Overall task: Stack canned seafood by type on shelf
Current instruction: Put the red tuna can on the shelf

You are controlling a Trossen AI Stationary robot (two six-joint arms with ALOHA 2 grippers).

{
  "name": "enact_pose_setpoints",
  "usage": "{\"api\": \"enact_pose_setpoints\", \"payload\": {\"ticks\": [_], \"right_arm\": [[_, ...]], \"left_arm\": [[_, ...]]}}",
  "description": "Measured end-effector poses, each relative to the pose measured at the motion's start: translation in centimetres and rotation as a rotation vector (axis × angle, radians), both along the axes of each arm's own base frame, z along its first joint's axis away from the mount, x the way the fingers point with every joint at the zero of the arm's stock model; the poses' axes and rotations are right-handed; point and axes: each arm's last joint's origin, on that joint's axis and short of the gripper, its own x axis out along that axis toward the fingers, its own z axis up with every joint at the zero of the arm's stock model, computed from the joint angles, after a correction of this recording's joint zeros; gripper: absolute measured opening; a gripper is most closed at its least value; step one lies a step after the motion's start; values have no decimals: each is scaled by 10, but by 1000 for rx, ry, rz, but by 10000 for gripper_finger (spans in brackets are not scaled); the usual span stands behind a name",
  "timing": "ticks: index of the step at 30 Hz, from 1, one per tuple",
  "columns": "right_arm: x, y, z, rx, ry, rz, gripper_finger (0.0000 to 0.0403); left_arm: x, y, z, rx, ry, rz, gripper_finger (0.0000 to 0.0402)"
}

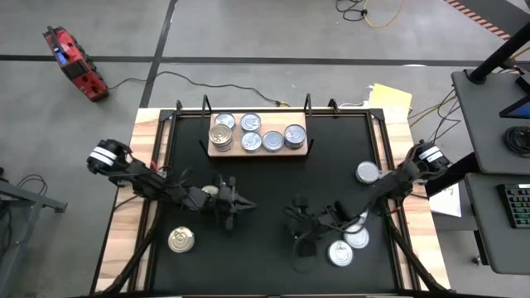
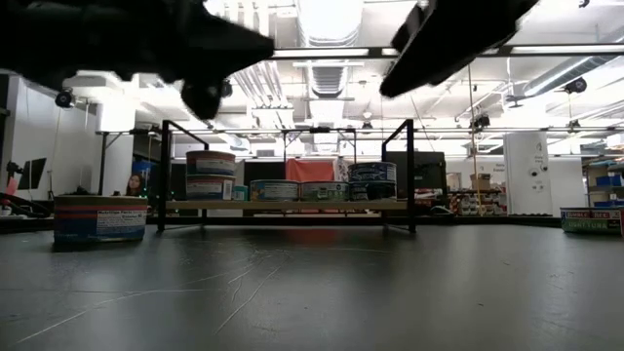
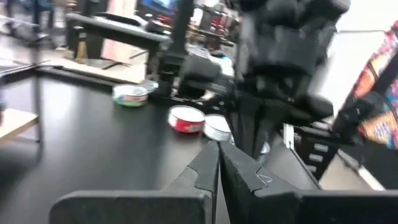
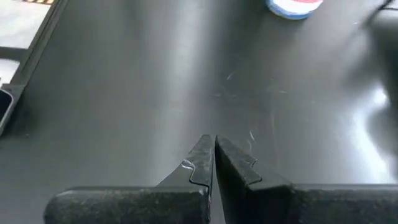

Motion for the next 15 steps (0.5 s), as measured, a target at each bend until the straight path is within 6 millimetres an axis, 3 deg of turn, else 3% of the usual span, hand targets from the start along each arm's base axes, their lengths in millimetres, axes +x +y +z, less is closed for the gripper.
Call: {"api": "enact_pose_setpoints", "payload": {"ticks": [6,15], "right_arm": [[-29,12,18,-52,-19,-82,9],[-58,4,38,-51,-91,-66,9]], "left_arm": [[27,-12,8,127,-30,-61,0],[21,-6,23,215,-77,-43,0]]}}
